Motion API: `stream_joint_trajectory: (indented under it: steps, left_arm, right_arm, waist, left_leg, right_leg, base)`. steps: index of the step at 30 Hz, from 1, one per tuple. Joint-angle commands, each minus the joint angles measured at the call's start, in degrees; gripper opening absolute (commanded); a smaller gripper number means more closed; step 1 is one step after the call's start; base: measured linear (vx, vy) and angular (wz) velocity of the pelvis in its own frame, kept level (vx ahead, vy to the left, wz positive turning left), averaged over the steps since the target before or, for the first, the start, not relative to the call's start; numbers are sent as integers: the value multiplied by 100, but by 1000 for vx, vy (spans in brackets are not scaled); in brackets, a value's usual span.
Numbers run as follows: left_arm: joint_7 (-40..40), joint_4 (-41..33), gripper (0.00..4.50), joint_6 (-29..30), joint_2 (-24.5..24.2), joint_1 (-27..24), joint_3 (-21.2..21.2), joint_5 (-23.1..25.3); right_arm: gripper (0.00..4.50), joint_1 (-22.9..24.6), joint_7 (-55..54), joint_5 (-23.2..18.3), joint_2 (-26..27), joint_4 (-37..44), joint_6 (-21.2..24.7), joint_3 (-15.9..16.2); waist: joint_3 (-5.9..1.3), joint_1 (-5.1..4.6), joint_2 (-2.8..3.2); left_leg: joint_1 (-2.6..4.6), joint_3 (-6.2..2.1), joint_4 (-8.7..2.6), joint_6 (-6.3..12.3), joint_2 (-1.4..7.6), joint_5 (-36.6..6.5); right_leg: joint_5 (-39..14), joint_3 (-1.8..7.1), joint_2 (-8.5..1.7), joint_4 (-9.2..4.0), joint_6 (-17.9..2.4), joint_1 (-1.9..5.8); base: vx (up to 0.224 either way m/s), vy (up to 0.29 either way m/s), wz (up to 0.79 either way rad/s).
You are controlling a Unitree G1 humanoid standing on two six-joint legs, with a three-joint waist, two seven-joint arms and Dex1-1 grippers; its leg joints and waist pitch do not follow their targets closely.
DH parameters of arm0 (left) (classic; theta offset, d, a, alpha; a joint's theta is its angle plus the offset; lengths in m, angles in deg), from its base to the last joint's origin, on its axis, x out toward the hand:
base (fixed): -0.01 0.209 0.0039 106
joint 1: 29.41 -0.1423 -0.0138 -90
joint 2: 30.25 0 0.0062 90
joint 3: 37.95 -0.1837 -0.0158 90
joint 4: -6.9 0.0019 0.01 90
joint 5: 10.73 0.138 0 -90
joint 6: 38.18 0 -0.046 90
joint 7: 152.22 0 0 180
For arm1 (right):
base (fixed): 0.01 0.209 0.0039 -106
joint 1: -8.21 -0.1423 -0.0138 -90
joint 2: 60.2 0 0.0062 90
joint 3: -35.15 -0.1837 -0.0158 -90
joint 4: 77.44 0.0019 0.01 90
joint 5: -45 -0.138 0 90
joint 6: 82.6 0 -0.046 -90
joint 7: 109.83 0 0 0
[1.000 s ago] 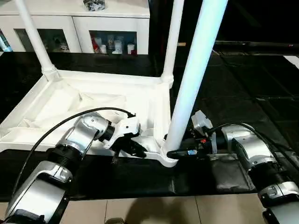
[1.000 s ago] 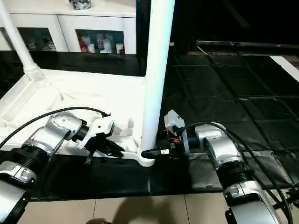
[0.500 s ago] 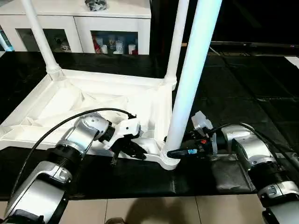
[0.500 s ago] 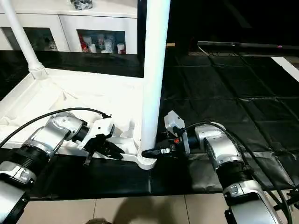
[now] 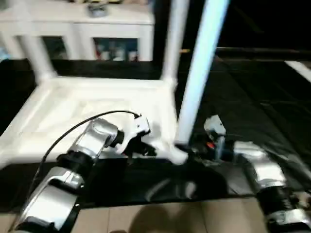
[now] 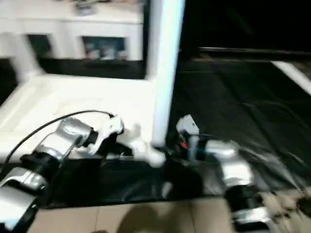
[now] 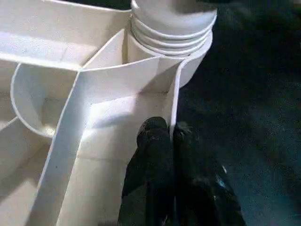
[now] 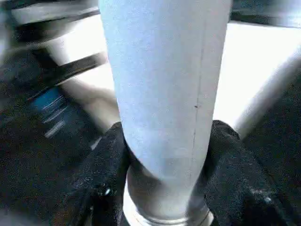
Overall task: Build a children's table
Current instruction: Rotate leg to tighten
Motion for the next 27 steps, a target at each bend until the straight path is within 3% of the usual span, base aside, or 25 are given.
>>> stream_joint_trajectory:
  steps: [1, 3, 4, 7, 9, 10, 12, 14, 15, 18, 21, 24, 27]
  left_arm:
    - [-747, -92, 0, 169, 428, 372, 329, -275]
    - [-1069, -37, 0, 276, 564, 462, 406, -253]
    - [-1463, 53, 0, 342, 722, 567, 503, -238]
    - [-1804, 139, 0, 338, 851, 647, 548, -171]
    - [-1980, 193, 0, 353, 939, 697, 619, -187]
    - [-2018, 185, 0, 329, 944, 700, 600, -146]
    - [-2041, 180, 0, 325, 938, 698, 569, -98]
    - [-1995, 162, 0, 303, 900, 654, 577, -89]
    - [-1948, 167, 0, 266, 872, 643, 572, -88]
    - [-1787, 187, 0, 92, 720, 566, 478, -23]
    - [-1590, 170, 0, 18, 596, 485, 405, -1]
    - [-942, -11, 0, -249, 266, 227, 156, 67]
    - [-657, -99, 0, -279, 145, 127, 80, 77]
  right_arm:
    - [196, -26, -489, 68, 515, -427, 254, 334]
    - [196, -204, -1033, 132, 746, -641, 245, 260]
    - [196, -442, -1614, 301, 925, -949, 177, 263]
    - [196, -704, -2214, 478, 1057, -1275, 157, 215]
    - [252, -863, -2408, 335, 1165, -1449, 16, -13]
    - [265, -916, -2472, 289, 1199, -1509, -25, -110]
    - [268, -945, -2531, 320, 1227, -1556, -54, -170]
    - [300, -923, -2582, 364, 1213, -1550, -113, -212]
    - [300, -899, -2569, 358, 1198, -1521, -125, -225]
    - [331, -762, -2445, 432, 1054, -1414, -341, -150]
    - [357, -611, -2228, 421, 905, -1250, -457, -101]
    - [377, -255, -1377, 293, 429, -803, -663, -84]
    - [407, -140, -979, 207, 192, -641, -762, -86]
  waist:
    - [-293, -106, 39]
    - [-317, -164, 38]
    - [-315, -185, 9]
    - [-328, -193, 18]
    - [-346, -163, 7]
    - [-368, -140, 27]
    - [-412, -111, -7]
    - [-439, -77, -30]
    - [-430, -62, -6]
    - [-436, -28, -9]
    - [-427, -14, -15]
    - [-417, 11, -33]
    - [-403, 36, -29]
  left_leg:
    - [-2, -275, -476, -141, 347, -2462]
    - [15, -272, -479, -131, 340, -2413]
    - [31, -248, -458, -105, 315, -2298]
    - [13, -206, -456, 0, 304, -1992]
    - [-14, -176, -468, 69, 321, -1660]
    - [-33, -163, -462, 111, 327, -1423]
    - [-66, -141, -438, 223, 332, -1011]
    - [-158, -109, -376, 440, 284, -384]
    - [-155, -103, -374, 482, 283, -356]
    - [-147, -84, -363, 573, 294, -315]
    - [-132, -81, -370, 592, 316, -397]
    - [-119, -76, -377, 553, 314, -578]
    - [-104, -62, -386, 538, 329, -684]
  right_leg:
    - [-3392, 232, -572, -679, -48, 238]
    - [-3106, 264, -587, -665, -173, 203]
    - [-3010, 292, -600, -661, -300, 171]
    - [-2702, 357, -583, -616, -486, 165]
    - [-2220, 417, -580, -543, -657, 177]
    - [-1863, 445, -575, -479, -794, 195]
    - [-1345, 473, -561, -378, -965, 208]
    - [-550, 513, -537, -235, -1167, 233]
    - [-500, 514, -532, -226, -1204, 221]
    - [-596, 509, -538, -243, -1185, 225]
    - [-590, 516, -511, -232, -1164, 198]
    - [-870, 518, -522, -264, -1128, 213]
    - [-1056, 530, -513, -287, -1076, 179]
  base:
    - [0, 0, 0]
    - [0, 0, 0]
    - [0, 0, 0]
    - [0, 0, 0]
    - [0, 0, 0]
    - [0, 0, 0]
    - [0, 0, 0]
    - [0, 0, 0]
    - [0, 0, 0]
    - [0, 0, 0]
    - [0, 0, 0]
    - [0, 0, 0]
    - [0, 0, 0]
